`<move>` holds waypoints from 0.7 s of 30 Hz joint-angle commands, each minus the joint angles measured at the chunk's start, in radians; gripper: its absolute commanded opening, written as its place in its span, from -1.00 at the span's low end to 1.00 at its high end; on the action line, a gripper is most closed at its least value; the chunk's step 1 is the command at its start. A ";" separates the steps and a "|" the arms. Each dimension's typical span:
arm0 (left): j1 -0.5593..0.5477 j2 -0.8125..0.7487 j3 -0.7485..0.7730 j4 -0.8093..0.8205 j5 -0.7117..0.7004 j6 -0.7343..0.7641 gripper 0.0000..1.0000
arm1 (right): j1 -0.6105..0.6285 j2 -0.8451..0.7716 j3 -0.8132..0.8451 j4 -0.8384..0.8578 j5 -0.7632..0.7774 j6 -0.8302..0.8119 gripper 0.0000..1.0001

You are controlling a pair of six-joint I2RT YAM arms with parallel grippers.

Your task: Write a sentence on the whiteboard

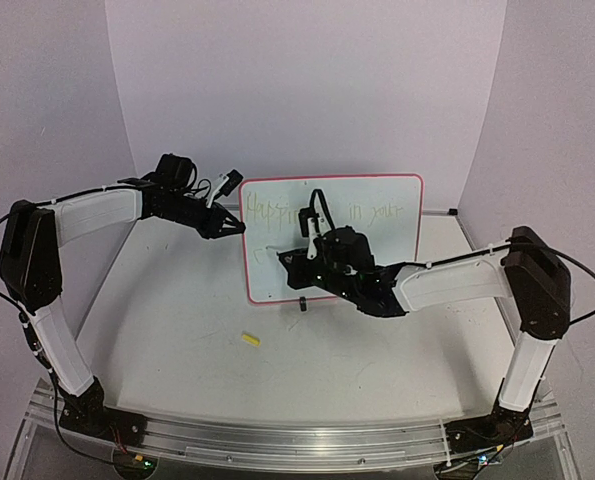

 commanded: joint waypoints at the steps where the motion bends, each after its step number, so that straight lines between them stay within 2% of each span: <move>1: -0.013 -0.036 0.005 0.009 0.006 0.030 -1.00 | -0.009 -0.004 0.066 -0.012 0.034 -0.026 -1.00; 21: -0.014 -0.027 0.008 0.009 0.007 0.031 -1.00 | -0.035 0.050 0.090 -0.076 0.014 0.017 -1.00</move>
